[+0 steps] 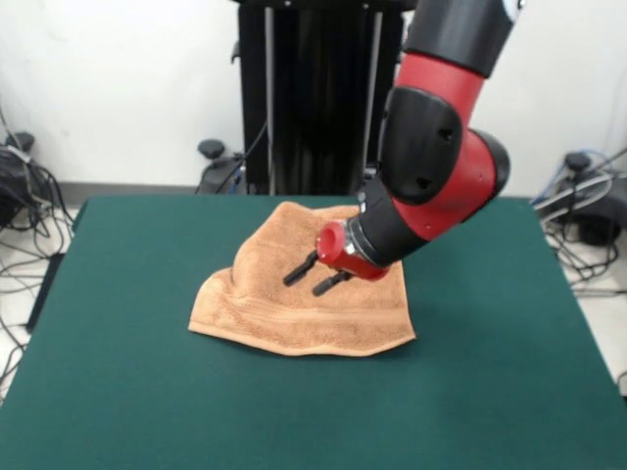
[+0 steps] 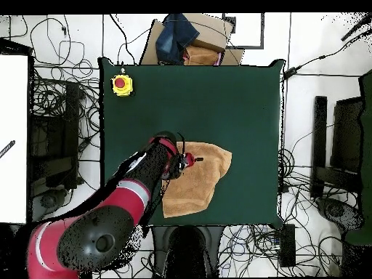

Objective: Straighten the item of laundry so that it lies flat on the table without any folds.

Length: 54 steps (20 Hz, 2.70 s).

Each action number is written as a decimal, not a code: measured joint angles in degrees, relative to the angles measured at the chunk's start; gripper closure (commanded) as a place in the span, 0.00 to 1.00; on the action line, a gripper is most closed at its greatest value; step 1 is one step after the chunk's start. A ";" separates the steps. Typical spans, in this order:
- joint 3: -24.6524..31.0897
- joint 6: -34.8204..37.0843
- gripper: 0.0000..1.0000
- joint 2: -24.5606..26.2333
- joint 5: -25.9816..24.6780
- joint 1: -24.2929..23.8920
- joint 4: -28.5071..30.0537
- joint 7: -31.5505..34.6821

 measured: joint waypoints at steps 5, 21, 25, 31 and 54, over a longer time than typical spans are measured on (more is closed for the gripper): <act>0.01 1.30 0.00 0.63 2.83 0.01 -2.21 0.00; -0.07 2.07 0.00 0.25 7.37 1.36 -4.00 0.00; -0.49 2.09 0.00 0.90 7.45 2.47 -4.47 0.00; -2.46 2.17 0.00 3.63 8.64 4.82 -7.14 0.00; -6.65 8.75 0.00 7.45 16.66 10.49 -10.90 0.01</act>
